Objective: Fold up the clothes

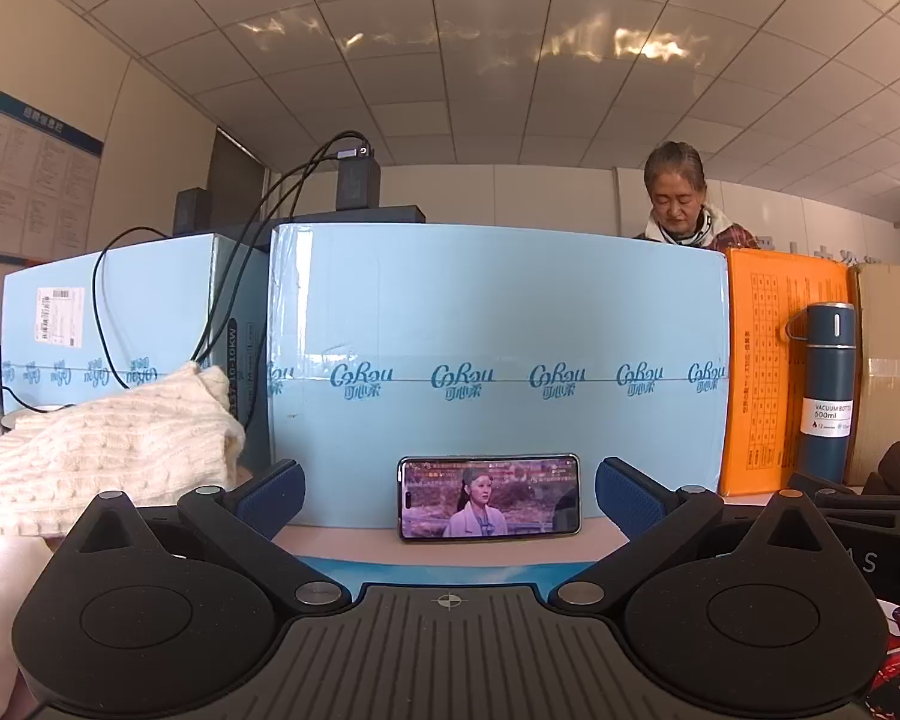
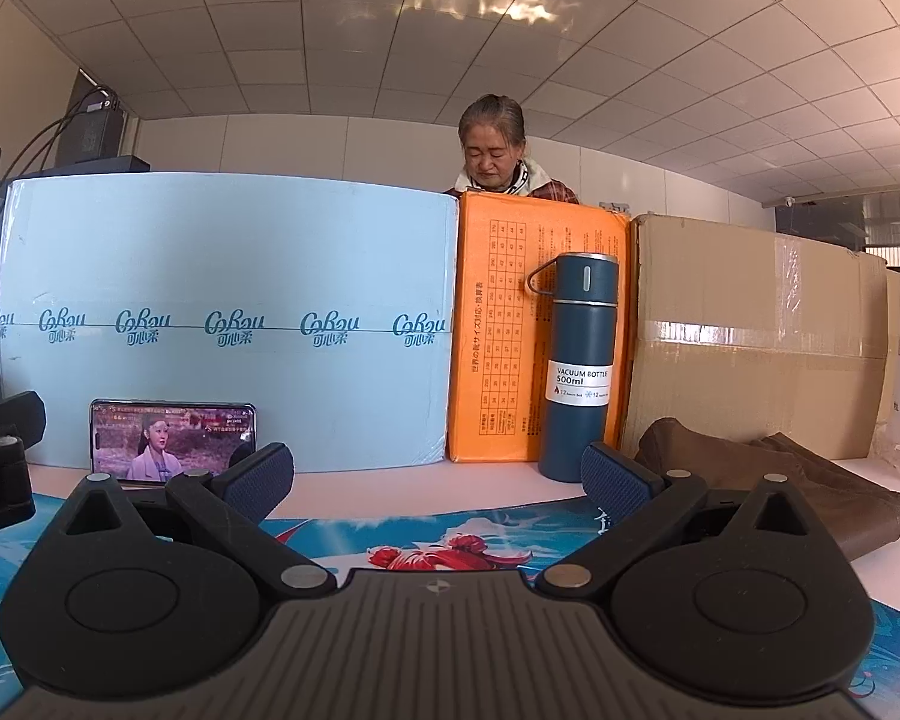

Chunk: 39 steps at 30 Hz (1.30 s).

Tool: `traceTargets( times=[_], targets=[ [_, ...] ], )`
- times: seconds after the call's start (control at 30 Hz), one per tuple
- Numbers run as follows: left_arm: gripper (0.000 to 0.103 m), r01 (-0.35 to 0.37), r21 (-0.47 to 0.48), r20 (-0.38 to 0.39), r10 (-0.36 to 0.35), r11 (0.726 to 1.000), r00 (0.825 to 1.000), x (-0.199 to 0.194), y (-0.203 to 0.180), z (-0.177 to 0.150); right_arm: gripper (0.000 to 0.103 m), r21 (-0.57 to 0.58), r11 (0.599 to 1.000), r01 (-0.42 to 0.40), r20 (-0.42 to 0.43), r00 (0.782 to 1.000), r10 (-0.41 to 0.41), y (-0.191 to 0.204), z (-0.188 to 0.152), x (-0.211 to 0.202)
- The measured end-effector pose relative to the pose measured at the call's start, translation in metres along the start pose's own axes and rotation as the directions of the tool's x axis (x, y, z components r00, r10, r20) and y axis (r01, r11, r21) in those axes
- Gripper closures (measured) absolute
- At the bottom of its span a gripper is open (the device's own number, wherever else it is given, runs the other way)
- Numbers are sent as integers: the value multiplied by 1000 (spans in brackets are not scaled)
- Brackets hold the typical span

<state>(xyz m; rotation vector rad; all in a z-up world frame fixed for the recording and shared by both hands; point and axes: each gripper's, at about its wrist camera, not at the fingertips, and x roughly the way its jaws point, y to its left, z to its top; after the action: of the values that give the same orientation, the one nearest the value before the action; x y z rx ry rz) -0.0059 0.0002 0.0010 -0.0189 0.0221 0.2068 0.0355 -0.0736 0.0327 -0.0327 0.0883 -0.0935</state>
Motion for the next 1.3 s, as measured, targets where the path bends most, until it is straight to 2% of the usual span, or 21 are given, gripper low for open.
traceTargets(
  times=[0.2, 0.33, 0.83, 1.3],
  targets=[
    [0, 6, -13, 36, -6, 1000, 999, -3, 1, -1, 0, 0, 1000, 2, 11, 1000, -2, 1, 1, -3],
    [0, 7, -9, 11, -7, 1000, 1000, -3, 2, 0, 0, -1, 1000, 1, 18, 1000, -1, 2, 1, -3],
    [0, 17, -26, 16, -17, 1000, 1000, -6, 3, 0, 0, 14, 1000, -21, 55, 998, 20, 1, 1, -10],
    [0, 54, -86, 120, -44, 995, 992, -24, 11, 10, 0, 108, 990, -90, 129, 989, 75, -12, 3, -25]
  ],
)
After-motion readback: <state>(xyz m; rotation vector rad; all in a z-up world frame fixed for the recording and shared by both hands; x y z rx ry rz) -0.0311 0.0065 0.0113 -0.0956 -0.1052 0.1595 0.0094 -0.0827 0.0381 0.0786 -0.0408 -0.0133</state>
